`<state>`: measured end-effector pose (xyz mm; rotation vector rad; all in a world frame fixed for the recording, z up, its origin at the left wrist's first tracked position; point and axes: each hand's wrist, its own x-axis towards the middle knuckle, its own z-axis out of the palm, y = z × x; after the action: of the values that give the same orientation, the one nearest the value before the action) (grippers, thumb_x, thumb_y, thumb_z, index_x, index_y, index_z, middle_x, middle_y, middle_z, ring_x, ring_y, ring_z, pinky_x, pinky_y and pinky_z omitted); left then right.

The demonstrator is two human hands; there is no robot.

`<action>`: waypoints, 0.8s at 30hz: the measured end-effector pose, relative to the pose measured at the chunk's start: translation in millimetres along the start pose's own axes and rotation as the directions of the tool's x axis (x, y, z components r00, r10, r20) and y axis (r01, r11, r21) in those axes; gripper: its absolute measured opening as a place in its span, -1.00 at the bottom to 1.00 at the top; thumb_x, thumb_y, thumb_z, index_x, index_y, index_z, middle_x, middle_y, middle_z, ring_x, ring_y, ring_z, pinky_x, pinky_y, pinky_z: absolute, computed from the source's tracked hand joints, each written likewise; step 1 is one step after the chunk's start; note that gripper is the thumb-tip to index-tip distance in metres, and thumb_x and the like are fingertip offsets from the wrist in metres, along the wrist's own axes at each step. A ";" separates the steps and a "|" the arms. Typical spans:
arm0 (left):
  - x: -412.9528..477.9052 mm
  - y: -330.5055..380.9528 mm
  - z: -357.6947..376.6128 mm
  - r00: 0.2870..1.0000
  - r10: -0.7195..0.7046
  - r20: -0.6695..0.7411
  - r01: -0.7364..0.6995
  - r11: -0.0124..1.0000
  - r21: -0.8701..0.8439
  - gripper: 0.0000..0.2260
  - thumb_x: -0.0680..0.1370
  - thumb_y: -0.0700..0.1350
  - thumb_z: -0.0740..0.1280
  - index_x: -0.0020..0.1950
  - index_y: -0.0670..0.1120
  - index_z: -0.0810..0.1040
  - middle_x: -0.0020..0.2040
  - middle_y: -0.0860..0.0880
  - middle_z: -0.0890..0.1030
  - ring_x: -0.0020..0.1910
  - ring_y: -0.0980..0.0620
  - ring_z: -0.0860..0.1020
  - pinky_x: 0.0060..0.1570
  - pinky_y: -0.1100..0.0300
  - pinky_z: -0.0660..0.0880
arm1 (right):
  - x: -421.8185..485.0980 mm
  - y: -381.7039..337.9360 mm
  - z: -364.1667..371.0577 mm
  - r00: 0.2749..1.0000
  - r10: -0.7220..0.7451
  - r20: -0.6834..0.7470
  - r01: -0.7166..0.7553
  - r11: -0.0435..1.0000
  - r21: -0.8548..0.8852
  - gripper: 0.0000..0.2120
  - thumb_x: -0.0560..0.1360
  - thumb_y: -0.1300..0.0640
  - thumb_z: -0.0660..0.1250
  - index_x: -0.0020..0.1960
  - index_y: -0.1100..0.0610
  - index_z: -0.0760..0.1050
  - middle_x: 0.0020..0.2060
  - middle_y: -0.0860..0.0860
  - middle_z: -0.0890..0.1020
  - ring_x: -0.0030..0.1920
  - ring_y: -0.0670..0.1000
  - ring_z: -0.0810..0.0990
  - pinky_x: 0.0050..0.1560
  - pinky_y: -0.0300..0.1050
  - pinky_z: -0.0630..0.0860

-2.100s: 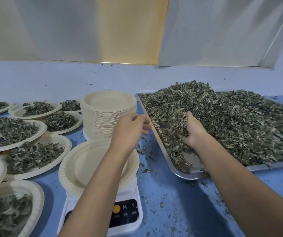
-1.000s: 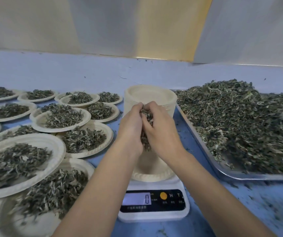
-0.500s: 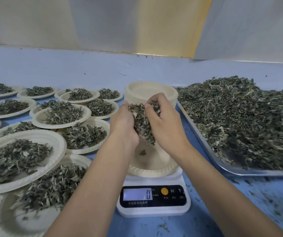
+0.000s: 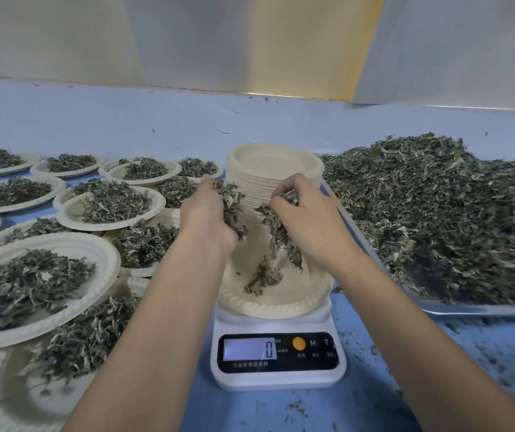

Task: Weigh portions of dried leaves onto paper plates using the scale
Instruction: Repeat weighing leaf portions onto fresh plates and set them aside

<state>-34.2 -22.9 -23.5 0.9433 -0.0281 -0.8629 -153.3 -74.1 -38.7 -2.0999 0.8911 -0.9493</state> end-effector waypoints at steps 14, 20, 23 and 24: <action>2.0 8.6 -1.8 0.998 -0.027 0.051 0.029 0.999 -0.042 -0.75 0.64 0.01 0.16 0.02 -0.15 0.51 -0.11 -0.12 0.60 -0.27 -0.03 0.53 -0.32 0.22 0.56 | -3.2 -2.8 -1.5 0.985 0.008 0.173 0.008 0.996 -0.093 -0.69 0.51 -0.17 0.28 -0.15 0.03 0.64 -0.30 -0.02 0.64 -0.29 -0.12 0.54 -0.26 -0.23 0.39; 0.9 7.3 -1.2 0.998 -0.044 0.050 0.047 0.997 -0.066 -0.75 0.63 -0.01 0.19 0.13 -0.16 0.50 -0.03 -0.13 0.60 -0.25 -0.03 0.51 -0.27 0.17 0.48 | 2.1 -0.9 0.3 1.000 -0.017 -0.021 0.018 0.997 0.070 -0.87 0.51 0.16 0.33 -0.14 -0.01 0.63 -0.33 -0.18 0.60 -0.40 -0.31 0.46 -0.35 -0.41 0.34; -0.2 6.4 -0.2 0.998 -0.038 0.055 0.042 0.997 -0.067 -0.76 0.64 -0.02 0.18 0.11 -0.16 0.50 -0.13 -0.11 0.57 -0.37 0.01 0.46 -0.36 0.20 0.44 | 2.0 -4.4 -1.0 1.000 0.014 -0.024 -0.008 0.970 0.241 -0.86 0.52 0.18 0.31 -0.13 0.01 0.61 -0.29 -0.08 0.66 -0.44 -0.31 0.46 -0.40 -0.45 0.32; -0.6 6.3 -0.1 0.998 -0.034 0.058 0.038 0.997 -0.070 -0.78 0.64 -0.02 0.17 0.04 -0.15 0.49 -0.21 -0.09 0.54 -0.42 0.03 0.43 -0.44 0.26 0.42 | 1.8 -5.7 -1.3 1.000 0.023 -0.009 -0.019 0.959 0.283 -0.86 0.52 0.19 0.31 -0.12 0.03 0.62 -0.30 -0.08 0.66 -0.44 -0.31 0.46 -0.41 -0.45 0.32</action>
<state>-30.6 -20.6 -18.8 0.8548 -0.0295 -0.9187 -151.7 -72.8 -32.9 -1.8393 0.7340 -1.0155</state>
